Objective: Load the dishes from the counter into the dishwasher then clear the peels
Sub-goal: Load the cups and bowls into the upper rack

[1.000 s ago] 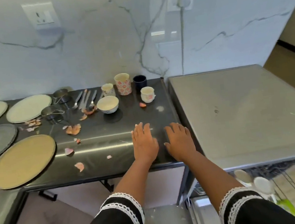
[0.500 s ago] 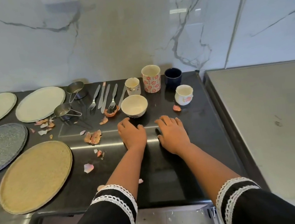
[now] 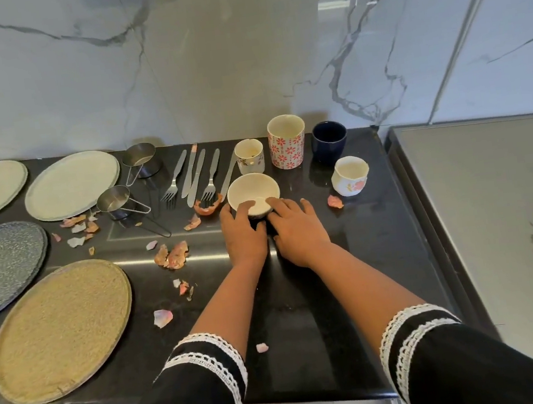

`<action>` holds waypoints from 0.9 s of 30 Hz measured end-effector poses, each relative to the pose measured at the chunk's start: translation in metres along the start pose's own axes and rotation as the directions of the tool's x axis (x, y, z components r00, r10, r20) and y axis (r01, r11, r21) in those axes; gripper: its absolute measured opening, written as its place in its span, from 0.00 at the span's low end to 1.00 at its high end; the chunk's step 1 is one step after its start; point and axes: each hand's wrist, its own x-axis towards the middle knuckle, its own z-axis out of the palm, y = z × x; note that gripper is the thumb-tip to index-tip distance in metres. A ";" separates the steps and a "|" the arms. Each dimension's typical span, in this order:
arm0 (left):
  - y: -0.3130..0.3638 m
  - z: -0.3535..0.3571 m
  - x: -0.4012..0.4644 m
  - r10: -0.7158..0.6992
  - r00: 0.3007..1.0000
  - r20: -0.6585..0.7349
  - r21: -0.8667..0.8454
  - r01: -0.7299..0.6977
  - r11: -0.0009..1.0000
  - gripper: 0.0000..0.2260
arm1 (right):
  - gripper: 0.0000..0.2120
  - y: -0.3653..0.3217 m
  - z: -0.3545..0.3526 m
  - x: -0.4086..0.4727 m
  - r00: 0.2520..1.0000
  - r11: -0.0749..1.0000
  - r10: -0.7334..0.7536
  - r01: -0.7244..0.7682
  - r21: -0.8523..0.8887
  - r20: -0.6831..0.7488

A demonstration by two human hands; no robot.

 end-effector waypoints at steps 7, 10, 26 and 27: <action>0.000 0.014 -0.026 0.032 0.998 -0.051 -0.030 -0.033 0.999 0.09 | 0.19 0.011 0.006 -0.023 0.995 0.999 -0.035 0.035 -0.001 -0.098; 0.003 0.022 -0.047 0.049 0.997 -0.055 -0.023 -0.051 0.998 0.08 | 0.20 0.021 0.007 -0.047 0.991 0.999 -0.047 0.043 -0.031 -0.125; 0.088 0.079 -0.236 0.374 0.925 0.073 -0.031 -0.372 0.928 0.14 | 0.21 0.097 -0.041 -0.271 0.921 0.987 -0.052 -0.011 -0.160 -0.386; 0.095 0.084 -0.251 0.406 0.910 0.081 -0.040 -0.404 0.914 0.14 | 0.21 0.104 -0.044 -0.290 0.917 0.986 -0.040 -0.028 -0.162 -0.398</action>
